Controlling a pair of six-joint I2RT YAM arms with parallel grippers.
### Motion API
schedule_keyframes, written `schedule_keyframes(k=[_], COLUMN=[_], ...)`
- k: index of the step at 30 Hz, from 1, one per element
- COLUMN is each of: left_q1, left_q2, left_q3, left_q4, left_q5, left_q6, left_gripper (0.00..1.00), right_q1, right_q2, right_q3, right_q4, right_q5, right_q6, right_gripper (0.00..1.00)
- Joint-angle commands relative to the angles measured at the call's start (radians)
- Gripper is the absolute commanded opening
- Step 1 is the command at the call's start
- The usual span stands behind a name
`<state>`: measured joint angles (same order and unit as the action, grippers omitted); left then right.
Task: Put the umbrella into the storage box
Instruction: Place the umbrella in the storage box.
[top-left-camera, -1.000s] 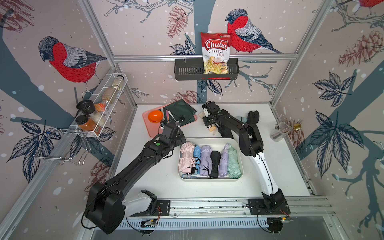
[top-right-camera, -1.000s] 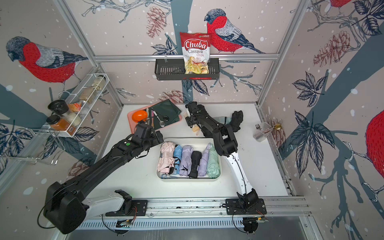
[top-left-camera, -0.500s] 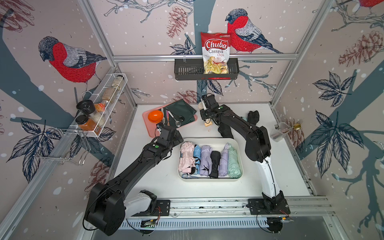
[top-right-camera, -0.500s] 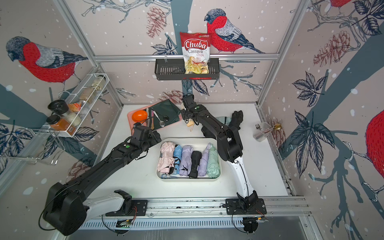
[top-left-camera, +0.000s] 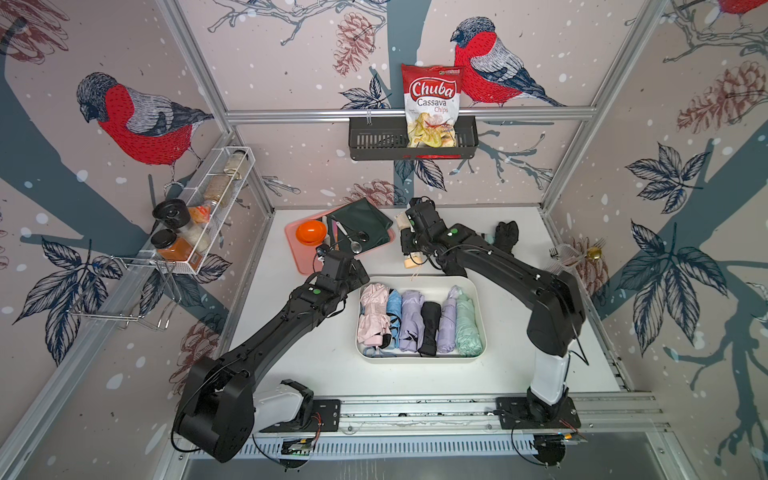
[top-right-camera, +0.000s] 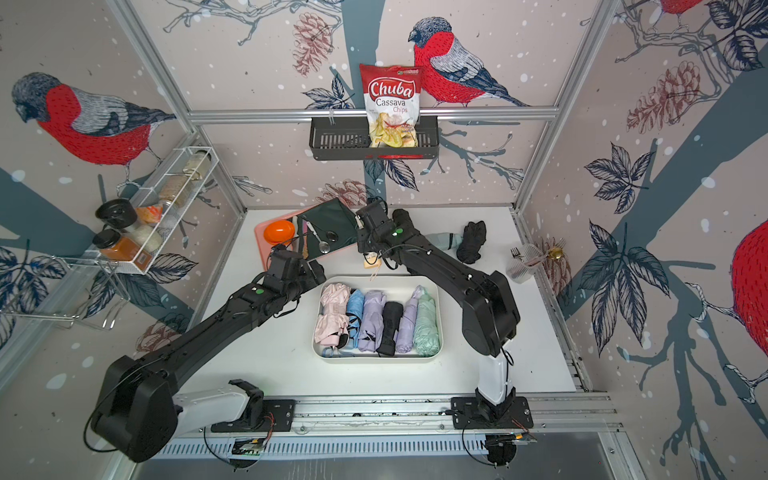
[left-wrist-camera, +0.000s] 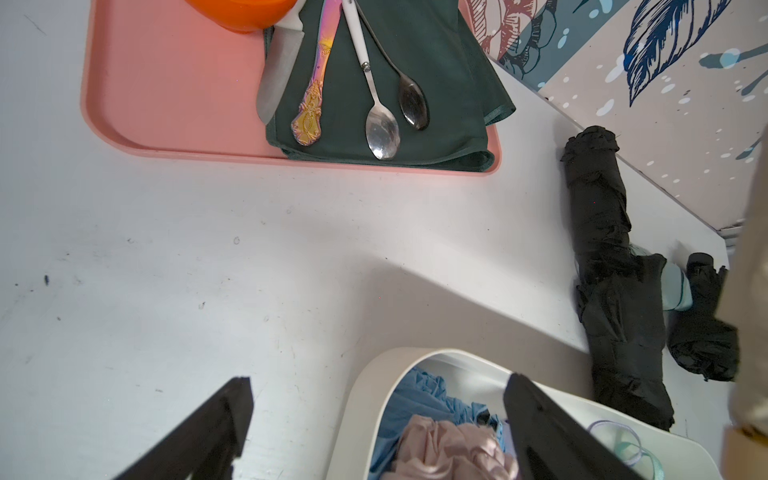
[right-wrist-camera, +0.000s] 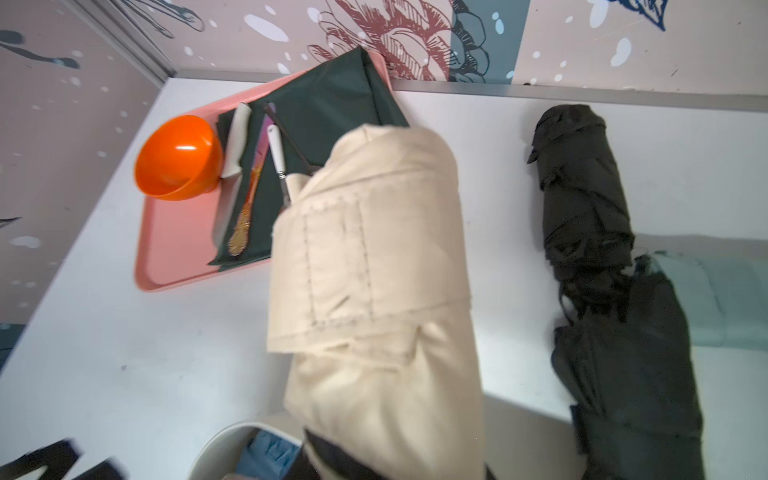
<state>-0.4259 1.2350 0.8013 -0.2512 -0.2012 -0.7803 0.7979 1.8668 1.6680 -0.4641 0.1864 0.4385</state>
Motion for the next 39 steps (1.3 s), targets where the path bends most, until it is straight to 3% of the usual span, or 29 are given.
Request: schedule_keyframes(k=[1, 8, 13, 27, 36, 39], left_q1=[0.006, 0.007, 0.009, 0.009, 0.009, 0.009], left_q2=[0.013, 0.031, 0.038, 0.03, 0.03, 0.026], left_q3=[-0.006, -0.013, -0.021, -0.042, -0.044, -0.047], left_q4=[0.046, 0.064, 0.07, 0.09, 0.082, 0.084], left_q5=[0.021, 0.029, 0.034, 0.094, 0.1, 0.095], left_q6=[0.01, 0.001, 0.0, 0.001, 0.006, 0.007], left_gripper=[0.98, 0.98, 0.98, 0.98, 0.98, 0.98], right_q1=[0.045, 0.161, 0.221, 0.304, 0.289, 0.289], right_q2=[-0.1, -0.325, -0.392, -0.33, -0.267, -0.239], right_q3=[-0.113, -0.437, -0.565, -0.611, -0.629, -0.603], right_q4=[0.097, 0.229, 0.254, 0.258, 0.334, 0.333], right_q5=[0.021, -0.018, -0.027, -0.093, -0.157, -0.181], right_q6=[0.132, 0.351, 0.461, 0.547, 0.537, 0.514], right_gripper=[0.16, 0.17, 0.17, 0.17, 0.22, 0.31])
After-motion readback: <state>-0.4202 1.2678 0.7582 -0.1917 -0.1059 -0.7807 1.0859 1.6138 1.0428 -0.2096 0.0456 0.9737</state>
